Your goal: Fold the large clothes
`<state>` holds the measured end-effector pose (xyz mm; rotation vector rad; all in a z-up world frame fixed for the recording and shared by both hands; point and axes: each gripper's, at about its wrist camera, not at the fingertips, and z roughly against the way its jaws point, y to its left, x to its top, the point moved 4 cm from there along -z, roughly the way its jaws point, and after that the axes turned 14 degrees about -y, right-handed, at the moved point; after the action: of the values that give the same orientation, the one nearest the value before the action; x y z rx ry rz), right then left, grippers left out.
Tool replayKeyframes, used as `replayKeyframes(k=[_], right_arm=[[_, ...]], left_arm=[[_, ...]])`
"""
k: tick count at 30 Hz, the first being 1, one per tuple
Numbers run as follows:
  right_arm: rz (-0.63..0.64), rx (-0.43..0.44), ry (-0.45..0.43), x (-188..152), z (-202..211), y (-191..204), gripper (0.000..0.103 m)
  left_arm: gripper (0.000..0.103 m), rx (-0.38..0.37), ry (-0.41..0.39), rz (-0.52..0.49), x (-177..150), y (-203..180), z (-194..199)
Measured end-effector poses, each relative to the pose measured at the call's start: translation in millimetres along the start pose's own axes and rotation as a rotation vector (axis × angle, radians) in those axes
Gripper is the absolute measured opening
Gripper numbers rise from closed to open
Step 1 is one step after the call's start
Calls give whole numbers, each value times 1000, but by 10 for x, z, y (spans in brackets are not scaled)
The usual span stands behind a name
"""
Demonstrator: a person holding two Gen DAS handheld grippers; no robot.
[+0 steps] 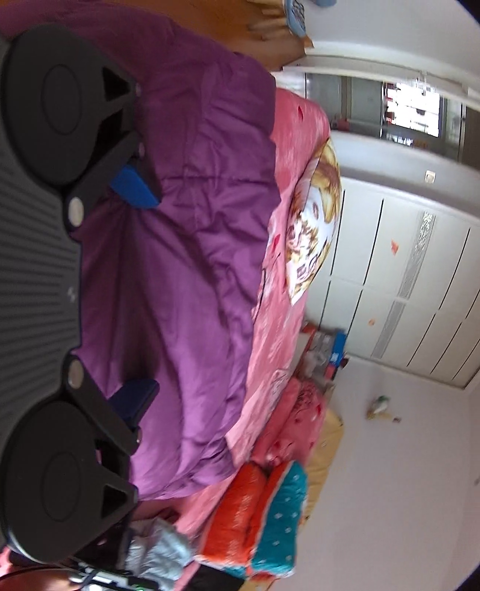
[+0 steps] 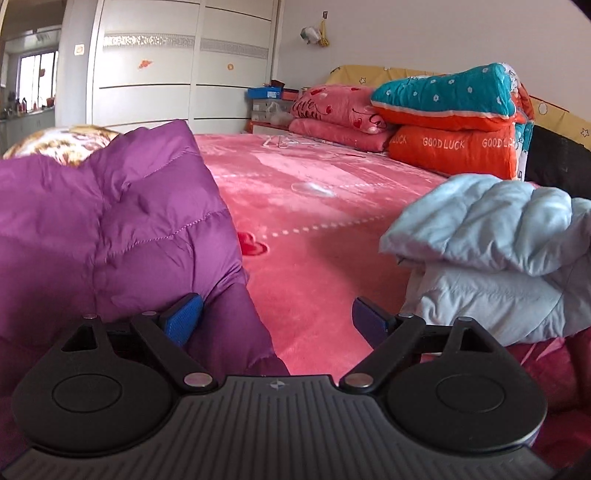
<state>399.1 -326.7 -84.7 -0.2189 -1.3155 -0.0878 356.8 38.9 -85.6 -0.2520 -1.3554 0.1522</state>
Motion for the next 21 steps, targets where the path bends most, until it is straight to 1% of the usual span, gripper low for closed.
replayKeyframes(k=[2,4,6,8,9,12,13,15,16,18,21], right_arm=[[-52,4,27,7,24,-76,103],[-85,-28,24,69,96,-158,103],[-89,-81,-23,192,238,-184,103],[-92,-94,-97,387,429,-151,103],[-93,-72,-130,491,507,-102,103],[-84,33,-186,784,649,171,103],[-85,79,-187,860,657,286,103],[-88,185,-161,953,615,534,103],[-79,213,-153,978,576,648,103],[-28,219,-150,996,469,855,103],[55,185,-126,943,208,997,103]], left_arm=[[99,7,-10,-18,-29,-36,9],[99,8,-13,-28,-27,-72,10],[98,9,-25,-14,50,-90,31],[98,12,-65,9,169,-58,66],[98,17,-84,20,221,-42,88],[99,37,-135,42,326,-5,140],[99,44,-149,36,340,-9,139],[99,68,-155,-6,342,-41,107],[99,85,-153,-32,333,-69,82],[99,107,-145,-90,311,-134,23],[99,140,-149,-199,277,-240,-81]])
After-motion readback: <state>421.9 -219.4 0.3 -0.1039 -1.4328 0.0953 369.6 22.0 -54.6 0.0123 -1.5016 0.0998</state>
